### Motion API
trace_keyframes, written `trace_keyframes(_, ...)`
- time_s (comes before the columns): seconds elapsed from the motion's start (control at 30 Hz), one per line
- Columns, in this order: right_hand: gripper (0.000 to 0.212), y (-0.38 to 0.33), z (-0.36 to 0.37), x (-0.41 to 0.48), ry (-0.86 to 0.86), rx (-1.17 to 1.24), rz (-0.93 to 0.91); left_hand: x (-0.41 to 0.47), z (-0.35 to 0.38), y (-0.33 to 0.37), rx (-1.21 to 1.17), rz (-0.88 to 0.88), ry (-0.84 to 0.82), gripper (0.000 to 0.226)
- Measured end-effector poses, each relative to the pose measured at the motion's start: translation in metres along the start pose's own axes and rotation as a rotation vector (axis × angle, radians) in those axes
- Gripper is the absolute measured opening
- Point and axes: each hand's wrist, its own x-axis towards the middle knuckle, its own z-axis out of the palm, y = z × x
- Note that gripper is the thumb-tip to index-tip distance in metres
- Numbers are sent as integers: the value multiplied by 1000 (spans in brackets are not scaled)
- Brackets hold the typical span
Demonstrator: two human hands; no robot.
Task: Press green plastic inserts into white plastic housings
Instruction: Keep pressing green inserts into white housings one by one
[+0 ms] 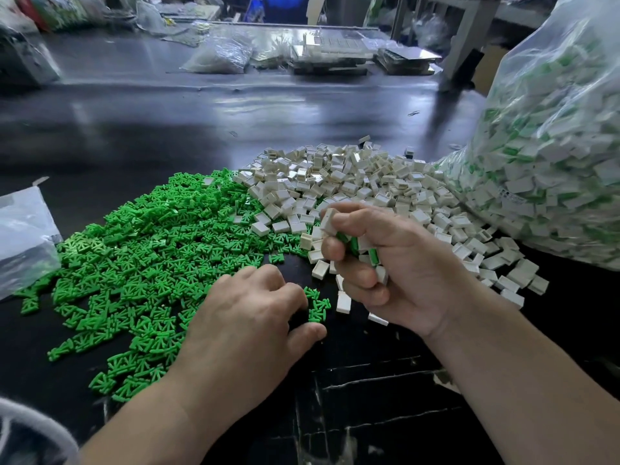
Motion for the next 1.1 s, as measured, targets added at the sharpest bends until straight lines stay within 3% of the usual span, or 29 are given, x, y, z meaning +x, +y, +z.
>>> trace_keyframes(0.23,5,0,-1,1,-4,74,27,-1,3,-2,-8,94,26,24)
trace_keyframes(0.4,21,3,-1,1,59,51,33,-2,1,-7,-125,50,64,18)
trace_keyframes(0.57,17,7,2,0,7,-50,69,-2,-16,-16,-759,-316,232,23)
trace_keyframes(0.67,15,8,7,-2,-13,-147,73,-1,-21,-18,-1106,-383,281,21)
trace_keyframes(0.73,14,9,11,-4,-35,-234,59,-1,-21,-16,-1202,-372,277,21)
trace_keyframes(1.1,3,13,17,-7,-73,-457,11,-1,-17,-14,-1220,-307,303,18)
